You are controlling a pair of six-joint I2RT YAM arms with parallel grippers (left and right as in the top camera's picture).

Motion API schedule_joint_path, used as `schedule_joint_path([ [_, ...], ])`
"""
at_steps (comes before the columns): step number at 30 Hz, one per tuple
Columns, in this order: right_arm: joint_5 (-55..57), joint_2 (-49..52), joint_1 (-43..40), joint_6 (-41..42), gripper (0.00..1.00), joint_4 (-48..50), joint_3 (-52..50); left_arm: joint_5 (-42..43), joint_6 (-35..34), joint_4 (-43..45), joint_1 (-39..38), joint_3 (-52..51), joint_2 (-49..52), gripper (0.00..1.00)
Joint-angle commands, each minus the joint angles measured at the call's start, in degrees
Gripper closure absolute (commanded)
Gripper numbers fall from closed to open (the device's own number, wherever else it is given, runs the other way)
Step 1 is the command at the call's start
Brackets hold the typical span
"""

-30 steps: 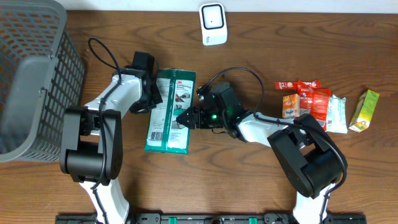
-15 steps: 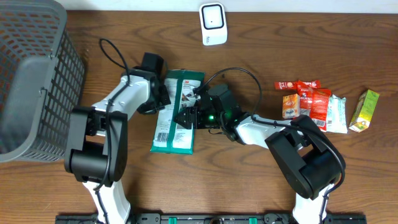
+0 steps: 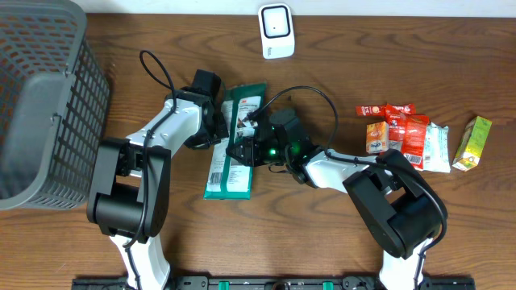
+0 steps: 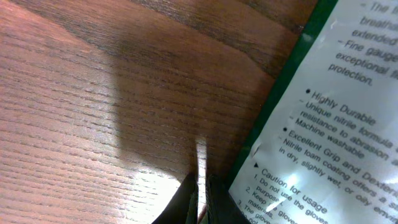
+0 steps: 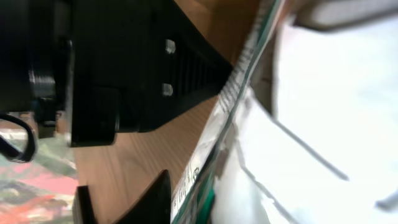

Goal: Scan the item barcode
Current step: 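Release the left gripper and hold the packet with the right, then lift the glove packet up to the scanner with the right gripper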

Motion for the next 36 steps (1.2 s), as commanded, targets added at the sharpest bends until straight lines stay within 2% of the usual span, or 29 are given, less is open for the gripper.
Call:
schedule_joint_path([
  [1,-0.28,-0.48,0.26,-3.69,0.78,-1.64,-0.11,2.14,-0.7,-0.5,-0.61,-3.23,4.11,0.91],
  [4,-0.31,-0.48,-0.07,-3.58,0.85,-3.5,-0.11,0.87,-0.72,-0.5,-0.5,-3.21,4.09,0.91],
  [6,-0.31,-0.48,-0.28,-3.63,0.99,-4.22,-0.11,0.68,-0.7,-0.5,-0.44,-2.89,4.07,0.91],
  [14,-0.26,-2.05,-1.25,-10.58,0.99,-6.1,0.15,0.68,1.46,-1.68,2.34,0.33,-3.39,0.87],
  [20,5.95,-10.47,-4.13,-20.85,0.99,-23.06,1.84,0.66,1.81,-4.04,7.06,0.5,-20.52,0.83],
  [24,13.49,-15.21,-4.26,-25.64,0.99,-30.75,2.38,-3.91,2.56,-4.92,8.57,0.5,-30.75,0.66],
  [27,14.1,-18.01,-4.33,-26.47,0.99,-34.18,2.38,-6.88,2.54,-5.11,10.05,0.5,-37.27,0.57],
  [32,12.46,-21.66,-4.33,-27.21,0.99,-37.48,2.38,-6.84,2.05,-5.55,14.51,0.5,-44.57,0.56],
  [36,12.39,-24.55,-5.35,-37.46,0.99,-40.79,3.85,-6.82,2.08,-5.7,19.26,0.5,-47.04,0.5],
])
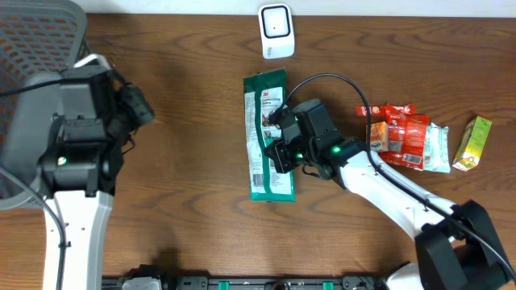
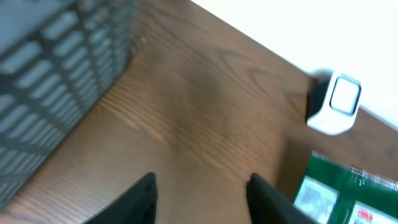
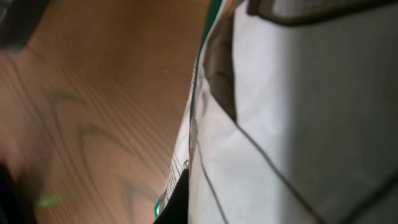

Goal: Scan the item barcode
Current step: 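Lift the glove packet up to the scanner with the right gripper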

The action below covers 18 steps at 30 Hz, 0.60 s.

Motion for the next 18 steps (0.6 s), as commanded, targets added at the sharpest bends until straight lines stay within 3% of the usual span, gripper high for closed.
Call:
schedule_joint_path([
  [1,0.2,-3.37,-1.42,-10.27,0.99,-3.76,3.48,-1.05,0.26,-0.39,3.61,0.44,-0.98,0.49],
  [10,5.49,-3.58,-3.52,-22.8,0.99,-22.25,22.08,2.75,0.92,2.12,7.41,0.44,-0.09,0.38],
  [11,7.34,-3.58,-3.5,-24.17,0.99,-23.08,24.15,2.78,0.92,2.38,7.39,0.44,-0.09,0.36],
  [13,10.69,-3.58,-3.13,-27.28,0.99,-23.54,27.47,2.78,0.92,2.34,7.39,0.44,-0.09,0.18],
  [16,15.8,-3.58,-2.08,-32.74,0.99,-22.67,30.32,2.75,0.92,1.25,7.39,0.44,-0.07,0.18],
  [18,18.71,-3.58,-1.22,-41.16,0.99,-21.35,30.77,2.75,0.92,0.44,7.39,0.42,-0.07,0.18],
])
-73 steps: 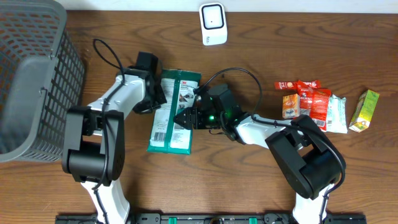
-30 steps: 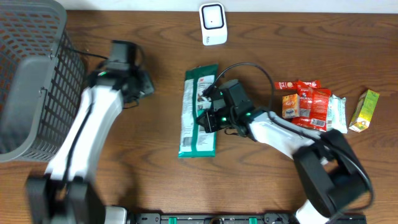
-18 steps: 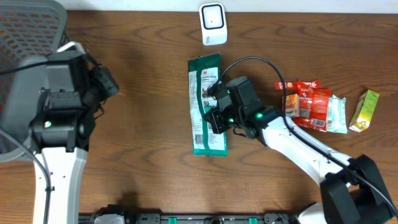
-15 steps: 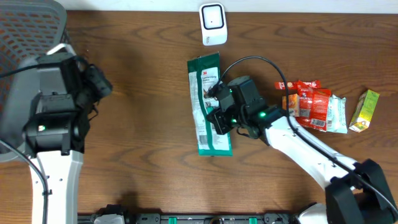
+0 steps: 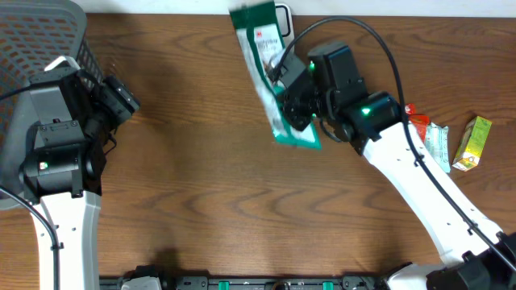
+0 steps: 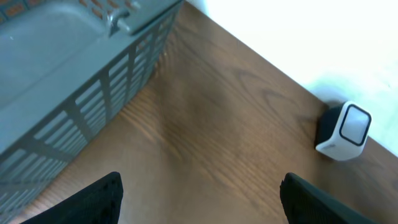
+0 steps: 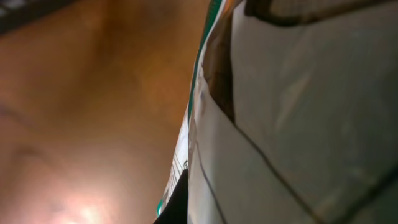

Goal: Scan the item barcode
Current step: 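Lift the glove packet up to the scanner with the right gripper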

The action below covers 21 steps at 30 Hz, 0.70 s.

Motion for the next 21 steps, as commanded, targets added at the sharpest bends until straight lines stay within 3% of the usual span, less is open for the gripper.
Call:
schedule_joint_path([
  [1,8.07,-1.25,1.97,-20.7,0.99,1.05,1.79,0.31,0.57,-1.03,0.24,0.44,0.22,0.18],
  [5,14.56,-0.61,3.5,-36.94,0.99,4.94,1.77,0.31,0.57,-1.03,0.24,0.44,0.22,0.17],
  [13,27.65,3.58,4.04,-53.35,0.99,23.43,2.05,0.31,0.57,-1.03,0.24,0.44,0.22,0.17],
  [21,27.61,14.51,2.91,-56.92,0.99,25.09,17.55,0.31,0.57,-1.03,0.24,0.44,0.22,0.17],
])
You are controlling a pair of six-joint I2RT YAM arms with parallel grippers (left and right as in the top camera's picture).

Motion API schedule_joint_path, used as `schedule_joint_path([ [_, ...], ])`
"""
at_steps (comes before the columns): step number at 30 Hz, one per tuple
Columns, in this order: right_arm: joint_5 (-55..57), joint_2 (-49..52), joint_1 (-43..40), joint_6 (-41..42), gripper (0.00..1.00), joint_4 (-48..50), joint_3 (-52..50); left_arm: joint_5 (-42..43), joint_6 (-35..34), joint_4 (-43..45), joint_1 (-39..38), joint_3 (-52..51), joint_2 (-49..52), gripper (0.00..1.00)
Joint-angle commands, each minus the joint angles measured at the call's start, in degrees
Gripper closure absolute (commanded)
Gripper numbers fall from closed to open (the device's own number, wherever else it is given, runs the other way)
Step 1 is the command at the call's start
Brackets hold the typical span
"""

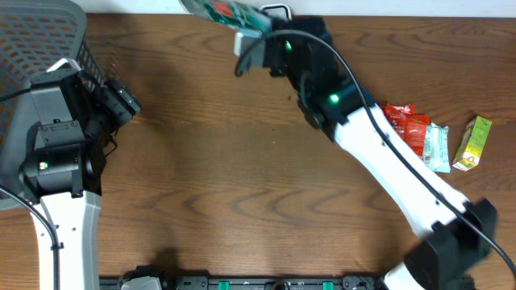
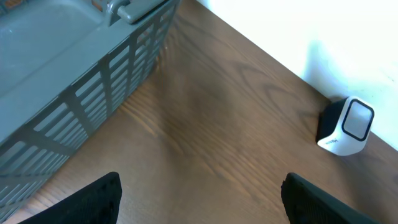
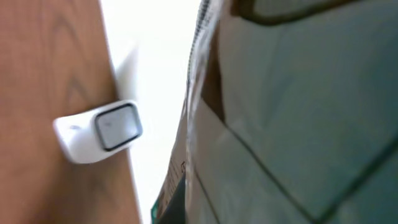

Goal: Scan the item barcode
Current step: 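Lift the glove packet up to the scanner with the right gripper, then hold the glove packet in front of the scanner window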

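The item is a green and white glove package [image 1: 224, 11], held in the air at the table's far edge, tilted and partly cut off by the frame. My right gripper [image 1: 256, 39] is shut on it; in the right wrist view the package [image 3: 292, 124] fills the right side. The white barcode scanner [image 3: 99, 132] stands just left of it there, and shows in the left wrist view [image 2: 347, 126] as well. From overhead the scanner [image 1: 278, 11] is mostly hidden behind the arm. My left gripper [image 2: 211, 202] is open and empty, far left, by the basket.
A grey mesh basket [image 1: 40, 80] fills the back left corner, close beside my left arm. Several snack packets [image 1: 411, 133] and a green juice box [image 1: 472, 143] lie at the right. The right arm stretches diagonally over the table's middle.
The right gripper has moved farther back and up with the package, from just in front of the scanner to over it at the far edge. The left arm has not moved.
Both grippers were at the package lying flat mid-table, the left one shut beside its left edge. Then the left arm stood open by the basket and the right held the package alone. Then it was raised and tilted, and now is at the scanner.
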Motion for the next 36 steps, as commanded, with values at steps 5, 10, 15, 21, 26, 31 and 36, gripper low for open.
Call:
schedule_joint_path([
  [5,1.64,13.55,-2.19,-6.47,0.99,-2.54,18.08,0.07,0.57,0.04,0.24,0.44,0.2,0.16],
  [10,1.86,21.86,-2.86,-12.66,0.99,6.03,20.0,0.07,0.57,0.04,0.24,0.44,0.2,0.16],
  [15,0.7,28.15,-3.17,-16.17,0.99,16.13,20.0,0.07,0.57,0.04,0.24,0.44,0.2,0.16],
  [21,0.55,33.14,-3.26,-18.29,0.99,18.56,20.0,0.07,0.57,0.04,0.24,0.44,0.2,0.16],
  [26,0.55,36.46,-3.63,-18.25,0.99,18.64,20.0,0.07,0.57,0.04,0.24,0.44,0.2,0.16],
  [31,0.48,39.06,-3.82,-16.2,0.99,18.43,20.0,0.07,0.57,0.04,0.24,0.44,0.2,0.16],
  [36,-0.74,39.63,-3.85,-10.73,0.99,18.18,20.0,0.07,0.57,0.04,0.24,0.44,0.2,0.16],
])
